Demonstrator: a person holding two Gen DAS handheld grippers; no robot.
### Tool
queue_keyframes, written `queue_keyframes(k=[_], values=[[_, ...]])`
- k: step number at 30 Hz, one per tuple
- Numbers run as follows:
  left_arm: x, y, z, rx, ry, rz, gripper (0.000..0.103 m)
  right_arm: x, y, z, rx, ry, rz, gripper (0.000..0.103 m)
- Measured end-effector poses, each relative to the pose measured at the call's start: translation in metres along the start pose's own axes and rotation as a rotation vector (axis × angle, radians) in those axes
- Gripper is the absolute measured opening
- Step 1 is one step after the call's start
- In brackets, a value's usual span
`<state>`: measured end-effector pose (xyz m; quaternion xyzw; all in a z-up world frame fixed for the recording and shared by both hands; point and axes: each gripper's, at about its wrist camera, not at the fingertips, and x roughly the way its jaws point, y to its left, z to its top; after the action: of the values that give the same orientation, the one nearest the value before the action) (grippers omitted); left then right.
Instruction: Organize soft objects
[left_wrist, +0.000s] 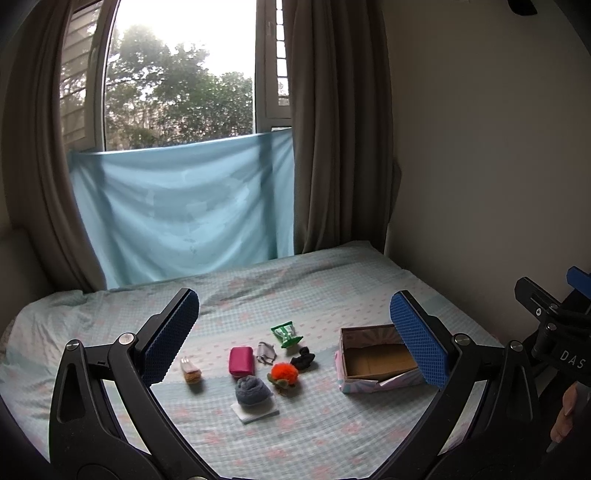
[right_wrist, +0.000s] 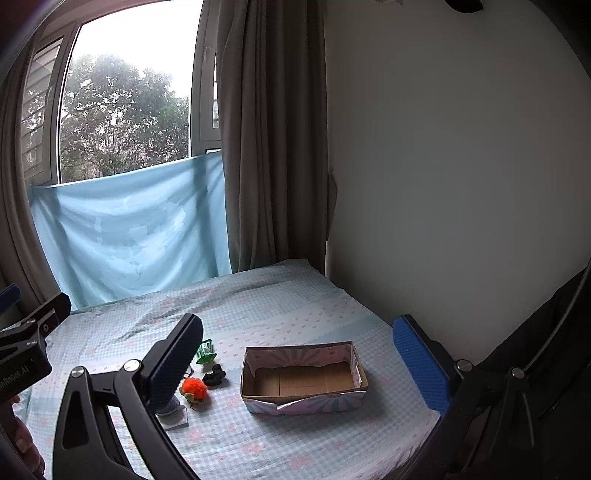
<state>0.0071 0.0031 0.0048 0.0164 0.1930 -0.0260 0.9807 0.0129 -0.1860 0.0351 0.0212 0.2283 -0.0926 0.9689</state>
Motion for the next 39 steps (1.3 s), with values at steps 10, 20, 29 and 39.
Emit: queue_keyframes(k=[10,20,29,39], values=[[0.0,0.0,-0.002,0.007,-0.005,-0.004,0.103,0.001,-0.007,0.001,0.007,-0.003,-0.003,0.103],[0.001,-0.001,0.0,0.01,-0.004,0.004,0.103,-0.002,-0.008,-0.001,0.025,-0.007,0.005,0.103],[-0.001,0.003,0.002,0.012,0.0,0.104,0.103,0.001,-0.007,0.006,0.017,-0.001,0.037,0.103],[0.001,0.062,-0.028,-0.037,0.061,0.189,0.103,0.026,0.041,-0.014,-0.061,0.048,0.149,0.103]])
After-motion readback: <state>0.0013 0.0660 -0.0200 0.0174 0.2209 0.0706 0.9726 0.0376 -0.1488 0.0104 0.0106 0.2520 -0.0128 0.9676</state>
